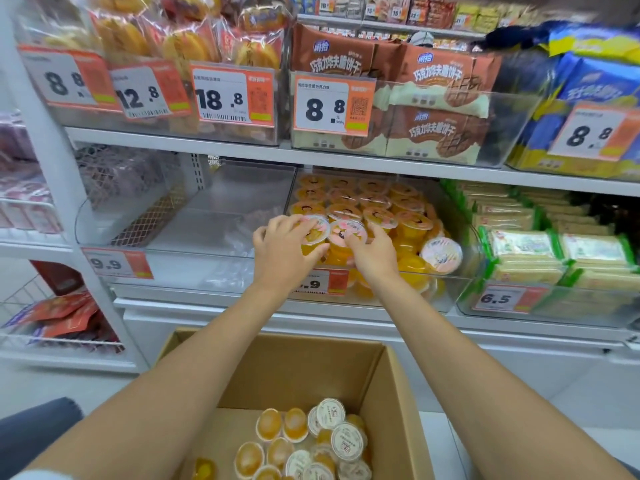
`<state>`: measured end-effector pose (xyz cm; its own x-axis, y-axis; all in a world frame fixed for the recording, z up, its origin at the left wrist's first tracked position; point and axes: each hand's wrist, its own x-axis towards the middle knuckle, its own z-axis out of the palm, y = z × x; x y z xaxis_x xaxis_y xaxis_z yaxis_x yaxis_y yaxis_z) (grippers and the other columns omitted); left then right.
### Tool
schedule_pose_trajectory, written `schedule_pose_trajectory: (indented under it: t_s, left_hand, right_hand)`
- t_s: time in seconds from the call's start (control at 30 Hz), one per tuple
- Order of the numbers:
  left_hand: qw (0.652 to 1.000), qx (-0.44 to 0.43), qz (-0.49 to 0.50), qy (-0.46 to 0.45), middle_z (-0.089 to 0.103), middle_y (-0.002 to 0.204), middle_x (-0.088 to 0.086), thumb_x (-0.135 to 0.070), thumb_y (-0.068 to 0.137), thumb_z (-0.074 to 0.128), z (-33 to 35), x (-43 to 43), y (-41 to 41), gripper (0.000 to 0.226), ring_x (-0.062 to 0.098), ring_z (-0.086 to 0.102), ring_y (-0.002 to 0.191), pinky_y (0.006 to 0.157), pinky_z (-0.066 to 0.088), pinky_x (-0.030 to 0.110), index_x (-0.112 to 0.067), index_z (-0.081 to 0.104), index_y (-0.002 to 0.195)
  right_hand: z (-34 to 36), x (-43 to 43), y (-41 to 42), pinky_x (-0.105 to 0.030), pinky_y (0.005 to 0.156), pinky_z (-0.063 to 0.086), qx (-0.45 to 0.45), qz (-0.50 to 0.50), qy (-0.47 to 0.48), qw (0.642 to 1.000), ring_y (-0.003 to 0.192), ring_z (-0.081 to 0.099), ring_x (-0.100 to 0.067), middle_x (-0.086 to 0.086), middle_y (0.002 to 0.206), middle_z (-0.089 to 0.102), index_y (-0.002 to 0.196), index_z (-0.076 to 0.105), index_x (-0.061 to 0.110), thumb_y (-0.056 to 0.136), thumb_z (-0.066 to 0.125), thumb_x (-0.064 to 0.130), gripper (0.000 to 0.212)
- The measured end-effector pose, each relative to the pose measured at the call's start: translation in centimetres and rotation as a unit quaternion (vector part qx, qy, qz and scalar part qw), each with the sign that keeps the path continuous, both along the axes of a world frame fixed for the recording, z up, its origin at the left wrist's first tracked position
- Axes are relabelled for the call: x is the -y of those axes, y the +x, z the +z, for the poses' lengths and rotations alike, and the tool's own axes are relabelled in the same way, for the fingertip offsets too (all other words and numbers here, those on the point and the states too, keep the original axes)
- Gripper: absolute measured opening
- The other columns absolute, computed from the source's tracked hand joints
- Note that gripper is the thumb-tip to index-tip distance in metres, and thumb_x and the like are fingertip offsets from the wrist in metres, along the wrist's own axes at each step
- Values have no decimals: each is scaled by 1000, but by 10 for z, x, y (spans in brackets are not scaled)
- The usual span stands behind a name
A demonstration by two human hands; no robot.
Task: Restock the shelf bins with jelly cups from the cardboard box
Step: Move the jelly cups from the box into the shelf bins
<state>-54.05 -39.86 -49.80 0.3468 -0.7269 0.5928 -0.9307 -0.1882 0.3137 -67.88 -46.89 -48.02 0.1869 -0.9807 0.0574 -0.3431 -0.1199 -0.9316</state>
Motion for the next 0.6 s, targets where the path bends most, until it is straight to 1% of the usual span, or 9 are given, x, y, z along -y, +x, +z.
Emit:
schedule_pose_trajectory:
  t_s: [0.1,0.27,0.33,0.4,0.43,0.47,0.53,0.57,0.6]
  left_hand:
    - [998,62,-10,-11,62,125,-7,-38,89,63,-3,-3,4,32,18,50,123,101,32,44,-30,64,121]
    - [991,114,-52,43,61,130,-5,-16,89,65,-3,-4,8,35,21,46,132,108,32,51,-27,62,123]
    - [989,128,-53,45,62,128,-3,-12,85,69,-1,-7,13,38,23,49,130,108,32,52,-26,64,121]
    - [990,126,-49,45,60,131,-4,-13,89,66,2,-9,13,36,20,46,132,111,28,52,-27,64,122]
    - [991,117,-50,51,57,135,-6,-16,92,60,4,-9,12,35,18,42,135,113,23,50,-28,62,125]
    - [992,103,-53,59,53,139,-8,-19,96,55,6,-9,11,35,15,37,138,115,19,48,-29,59,129]
    - [992,77,-61,74,47,144,-11,-24,98,51,9,-10,10,36,12,30,141,116,15,44,-31,54,133]
    - [993,69,-66,76,45,146,-11,-27,97,53,10,-11,10,38,11,28,142,116,15,43,-30,51,135]
    - [993,61,-72,73,43,148,-9,-29,96,55,11,-12,9,41,13,27,143,116,17,42,-30,50,137]
  right_hand:
    - [-2,-5,0,-44,82,57,7,5,-29,1000,75,69,-23,-3,117,61,134,45,23,93,58,31,44]
    - [-5,-7,5,-46,95,52,-7,-2,-47,999,108,64,-29,0,131,58,138,50,22,94,55,33,46]
    - [-4,-8,5,-40,90,54,-10,-3,-46,999,101,66,-25,2,118,63,142,47,20,96,53,31,47]
    - [-5,-6,4,-26,71,52,-32,7,-55,998,80,64,-20,1,97,64,146,40,19,99,50,29,49]
    - [-5,-5,4,-23,68,49,-47,15,-61,997,77,62,-18,-2,98,64,147,38,18,99,48,30,50]
    - [-5,-4,4,-25,71,49,-57,19,-61,996,81,62,-18,-6,107,65,148,36,18,100,48,31,51]
    - [-5,-4,4,-30,95,46,-63,18,-64,996,104,60,-18,-7,129,56,147,38,20,99,48,35,51]
    - [-4,-5,3,-29,102,40,-61,12,-70,996,112,54,-16,-6,135,51,146,41,20,98,50,35,51]
    - [-2,-9,1,-24,103,34,-63,2,-79,995,113,50,-13,-5,137,48,144,44,20,98,51,33,49]
